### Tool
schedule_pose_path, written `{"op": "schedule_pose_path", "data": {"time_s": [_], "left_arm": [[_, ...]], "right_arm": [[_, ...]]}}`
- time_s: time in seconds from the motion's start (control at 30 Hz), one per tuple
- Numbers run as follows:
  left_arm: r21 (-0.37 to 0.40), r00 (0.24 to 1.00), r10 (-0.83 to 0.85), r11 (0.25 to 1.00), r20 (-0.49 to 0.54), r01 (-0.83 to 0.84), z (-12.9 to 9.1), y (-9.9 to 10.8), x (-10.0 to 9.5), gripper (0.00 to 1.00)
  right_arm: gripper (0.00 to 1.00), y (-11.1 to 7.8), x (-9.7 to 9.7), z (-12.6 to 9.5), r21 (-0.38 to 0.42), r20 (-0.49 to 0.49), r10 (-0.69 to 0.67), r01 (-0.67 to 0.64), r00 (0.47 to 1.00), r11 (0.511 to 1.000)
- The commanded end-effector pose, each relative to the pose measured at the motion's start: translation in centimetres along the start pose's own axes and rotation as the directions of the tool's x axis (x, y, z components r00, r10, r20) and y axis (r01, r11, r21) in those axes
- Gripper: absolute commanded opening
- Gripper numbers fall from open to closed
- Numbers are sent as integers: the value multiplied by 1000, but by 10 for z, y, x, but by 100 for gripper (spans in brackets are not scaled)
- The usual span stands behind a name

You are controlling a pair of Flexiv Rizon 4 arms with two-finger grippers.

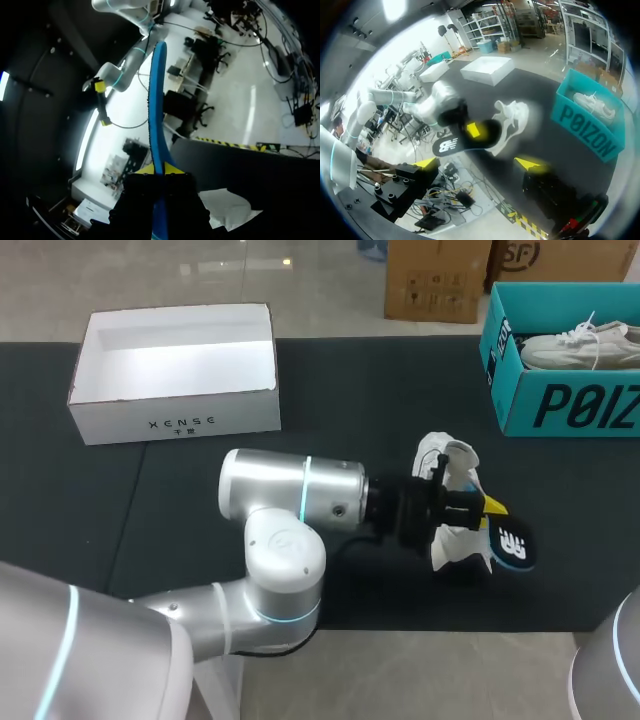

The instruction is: Take the shoe out of the shoebox, open the shoe tongue, remove and reinsert the insole, then place the shoe into the shoebox

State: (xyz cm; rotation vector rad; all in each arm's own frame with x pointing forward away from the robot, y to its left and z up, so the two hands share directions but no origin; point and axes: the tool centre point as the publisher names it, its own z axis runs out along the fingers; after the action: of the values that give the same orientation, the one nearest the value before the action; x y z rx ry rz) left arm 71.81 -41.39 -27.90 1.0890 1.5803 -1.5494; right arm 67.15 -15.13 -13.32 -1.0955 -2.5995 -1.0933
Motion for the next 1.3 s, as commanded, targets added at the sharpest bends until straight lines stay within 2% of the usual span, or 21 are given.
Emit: {"op": "schedule_pose_path", "data": {"time_s": [0.03, 0.33, 0.57, 0.67, 0.97, 1.3], "left_arm": [[-26, 999, -17, 1000, -41, 16, -14, -11, 2, 0], [-66, 999, -27, 997, -34, 25, -36, -29, 7, 0], [-83, 1000, -26, 996, -14, 25, -45, -35, 11, 0], [-86, 1000, -9, 996, 24, 11, -45, -33, 13, 0], [-99, 998, -38, 995, -46, 34, -48, -20, 22, 0], [-83, 997, -31, 996, -78, 24, -56, -6, 19, 0]], "right_arm": [[100, 0, -1, 0, 3, 1, 1, -1, 1000, 1000], [100, 0, -1, 0, 3, 1, 1, -1, 1000, 1000], [100, 0, -1, 0, 3, 1, 1, -1, 1000, 1000], [100, 0, -1, 0, 3, 1, 1, -1, 1000, 1000], [100, 0, -1, 0, 3, 1, 1, -1, 1000, 1000], [100, 0, -1, 0, 3, 1, 1, -1, 1000, 1000]]}}
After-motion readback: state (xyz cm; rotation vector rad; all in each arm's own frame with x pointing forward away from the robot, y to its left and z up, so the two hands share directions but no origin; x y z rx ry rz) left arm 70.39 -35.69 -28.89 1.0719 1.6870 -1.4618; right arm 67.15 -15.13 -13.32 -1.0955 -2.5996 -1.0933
